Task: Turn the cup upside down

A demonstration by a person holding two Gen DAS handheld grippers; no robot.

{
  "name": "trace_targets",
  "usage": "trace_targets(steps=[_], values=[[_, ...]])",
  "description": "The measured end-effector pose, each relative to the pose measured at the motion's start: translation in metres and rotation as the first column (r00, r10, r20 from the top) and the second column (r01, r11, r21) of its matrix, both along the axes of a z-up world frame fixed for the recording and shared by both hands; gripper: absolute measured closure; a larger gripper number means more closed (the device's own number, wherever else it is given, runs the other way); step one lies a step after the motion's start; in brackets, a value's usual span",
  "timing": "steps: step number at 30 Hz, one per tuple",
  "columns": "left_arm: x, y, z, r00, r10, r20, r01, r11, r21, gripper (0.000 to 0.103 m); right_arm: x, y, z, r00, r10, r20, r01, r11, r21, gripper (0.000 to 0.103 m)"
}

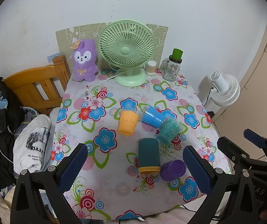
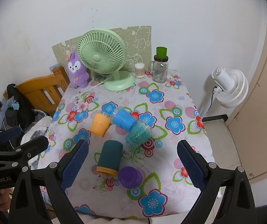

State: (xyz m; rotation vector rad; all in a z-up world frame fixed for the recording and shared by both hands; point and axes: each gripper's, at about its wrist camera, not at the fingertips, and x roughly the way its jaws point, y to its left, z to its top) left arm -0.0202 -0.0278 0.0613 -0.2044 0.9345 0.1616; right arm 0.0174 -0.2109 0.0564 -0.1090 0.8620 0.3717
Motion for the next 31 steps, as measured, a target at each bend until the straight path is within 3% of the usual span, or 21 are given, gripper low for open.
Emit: trace_targets(steps=[31], values=[[0.010, 0.009, -0.015, 0.999, 0.003, -0.036, -0.003, 1.000, -0.010, 0.000, -0.001, 0.008, -0.013, 1.000, 0.001, -0.030, -0.001, 1.000, -0.008, 0.006]])
